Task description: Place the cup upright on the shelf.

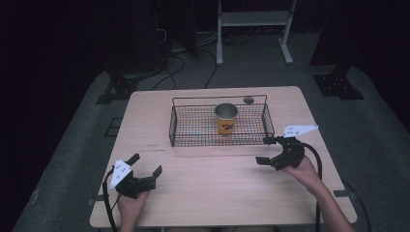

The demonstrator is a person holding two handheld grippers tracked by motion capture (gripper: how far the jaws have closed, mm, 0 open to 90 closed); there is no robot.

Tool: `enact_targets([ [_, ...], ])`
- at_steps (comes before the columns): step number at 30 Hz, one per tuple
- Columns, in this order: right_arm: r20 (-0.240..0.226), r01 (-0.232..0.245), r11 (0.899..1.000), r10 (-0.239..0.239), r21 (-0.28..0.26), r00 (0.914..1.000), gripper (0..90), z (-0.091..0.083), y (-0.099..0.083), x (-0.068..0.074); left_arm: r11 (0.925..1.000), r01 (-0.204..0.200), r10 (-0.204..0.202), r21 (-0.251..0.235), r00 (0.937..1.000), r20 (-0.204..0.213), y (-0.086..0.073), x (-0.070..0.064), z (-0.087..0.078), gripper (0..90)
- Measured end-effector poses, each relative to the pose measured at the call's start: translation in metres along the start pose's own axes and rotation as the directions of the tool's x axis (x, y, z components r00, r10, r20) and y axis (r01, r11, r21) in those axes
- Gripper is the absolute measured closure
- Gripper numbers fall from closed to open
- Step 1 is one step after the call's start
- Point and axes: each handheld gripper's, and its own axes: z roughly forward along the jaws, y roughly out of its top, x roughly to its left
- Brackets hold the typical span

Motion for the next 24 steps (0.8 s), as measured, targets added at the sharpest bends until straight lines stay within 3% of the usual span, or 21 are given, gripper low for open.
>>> enact_targets([
  [19,0.021,0.012,1.000,-0.012,0.022,0.9997,0.0,-0.006,-0.018,0.012,1.0000,-0.003,0.003,0.000,1.0000,-0.001,0.000,0.000,0.000,0.0],
  [24,0.044,0.013,1.000,-0.012,-0.022,0.9990,0.0,-0.013,-0.029,0.019,1.0000,-0.004,0.004,0.000,1.0000,-0.001,0.000,0.000,0.000,0.0],
])
